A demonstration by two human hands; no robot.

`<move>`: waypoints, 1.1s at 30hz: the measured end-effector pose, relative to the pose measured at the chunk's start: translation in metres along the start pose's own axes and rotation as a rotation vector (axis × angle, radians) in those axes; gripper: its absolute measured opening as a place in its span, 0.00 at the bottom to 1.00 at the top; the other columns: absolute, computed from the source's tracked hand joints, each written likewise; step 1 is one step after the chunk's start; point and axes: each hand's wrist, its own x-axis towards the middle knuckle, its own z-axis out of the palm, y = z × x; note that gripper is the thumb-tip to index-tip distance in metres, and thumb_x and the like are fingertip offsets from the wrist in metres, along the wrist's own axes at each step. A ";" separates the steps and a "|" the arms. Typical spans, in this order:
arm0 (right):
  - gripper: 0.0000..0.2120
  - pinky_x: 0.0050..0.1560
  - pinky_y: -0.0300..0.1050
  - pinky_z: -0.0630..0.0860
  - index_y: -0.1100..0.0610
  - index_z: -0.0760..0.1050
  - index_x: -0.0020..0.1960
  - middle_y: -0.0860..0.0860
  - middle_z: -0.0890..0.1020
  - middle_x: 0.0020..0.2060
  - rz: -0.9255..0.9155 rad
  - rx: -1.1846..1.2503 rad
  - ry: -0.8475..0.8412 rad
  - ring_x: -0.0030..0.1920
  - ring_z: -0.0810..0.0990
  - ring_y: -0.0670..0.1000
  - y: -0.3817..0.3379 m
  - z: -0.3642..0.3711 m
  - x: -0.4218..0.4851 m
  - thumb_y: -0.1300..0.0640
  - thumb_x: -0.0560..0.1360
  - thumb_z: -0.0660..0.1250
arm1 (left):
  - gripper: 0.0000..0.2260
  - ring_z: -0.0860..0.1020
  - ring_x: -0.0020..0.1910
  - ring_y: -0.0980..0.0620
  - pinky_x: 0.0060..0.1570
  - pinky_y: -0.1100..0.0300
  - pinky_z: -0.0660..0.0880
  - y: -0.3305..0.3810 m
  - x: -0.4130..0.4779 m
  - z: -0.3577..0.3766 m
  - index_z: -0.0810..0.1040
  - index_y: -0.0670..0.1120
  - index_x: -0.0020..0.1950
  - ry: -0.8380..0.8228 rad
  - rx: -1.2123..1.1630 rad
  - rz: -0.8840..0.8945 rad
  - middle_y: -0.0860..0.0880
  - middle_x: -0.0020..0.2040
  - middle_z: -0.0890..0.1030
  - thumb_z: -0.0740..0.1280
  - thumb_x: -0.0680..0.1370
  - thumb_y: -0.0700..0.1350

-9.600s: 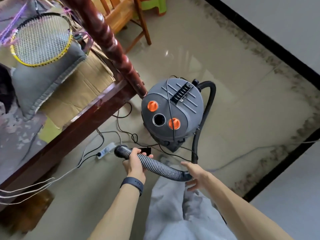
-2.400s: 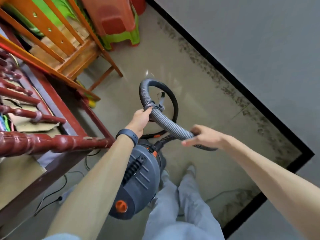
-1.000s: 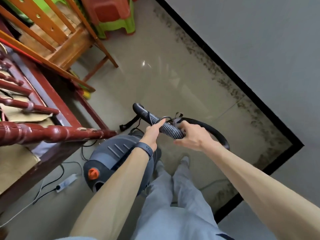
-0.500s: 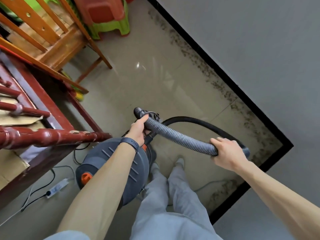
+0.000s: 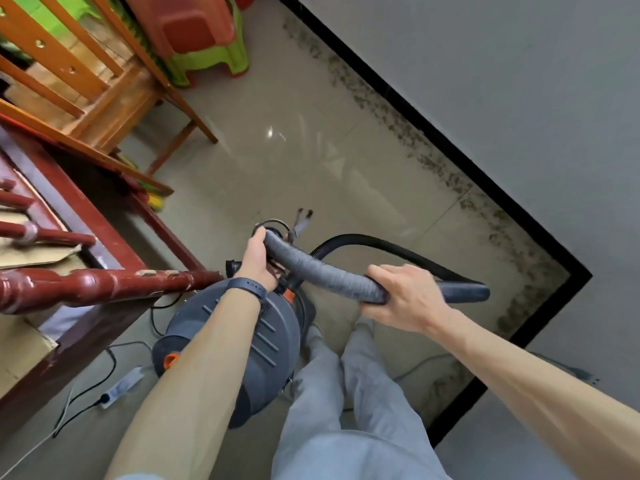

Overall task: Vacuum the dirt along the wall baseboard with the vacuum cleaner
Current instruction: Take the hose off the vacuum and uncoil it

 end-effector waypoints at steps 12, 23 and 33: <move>0.26 0.40 0.46 0.73 0.46 0.71 0.54 0.45 0.81 0.42 0.578 0.479 -0.397 0.43 0.81 0.51 -0.008 0.029 0.029 0.33 0.66 0.75 | 0.16 0.78 0.62 0.45 0.71 0.46 0.67 -0.063 -0.029 0.039 0.86 0.43 0.51 -0.172 0.248 0.059 0.45 0.56 0.84 0.79 0.68 0.51; 0.12 0.38 0.51 0.75 0.53 0.75 0.53 0.48 0.81 0.40 0.265 0.349 0.029 0.39 0.80 0.56 -0.003 0.024 -0.014 0.51 0.72 0.71 | 0.30 0.80 0.61 0.41 0.64 0.44 0.75 -0.034 -0.008 0.041 0.74 0.42 0.70 -0.080 0.033 -0.015 0.40 0.63 0.80 0.66 0.77 0.63; 0.17 0.38 0.50 0.76 0.49 0.70 0.51 0.45 0.79 0.38 0.454 0.446 -0.323 0.37 0.78 0.48 0.013 0.026 -0.039 0.46 0.71 0.75 | 0.22 0.85 0.38 0.48 0.34 0.58 0.80 -0.016 0.000 0.026 0.76 0.39 0.63 0.016 0.005 0.061 0.42 0.52 0.84 0.76 0.74 0.47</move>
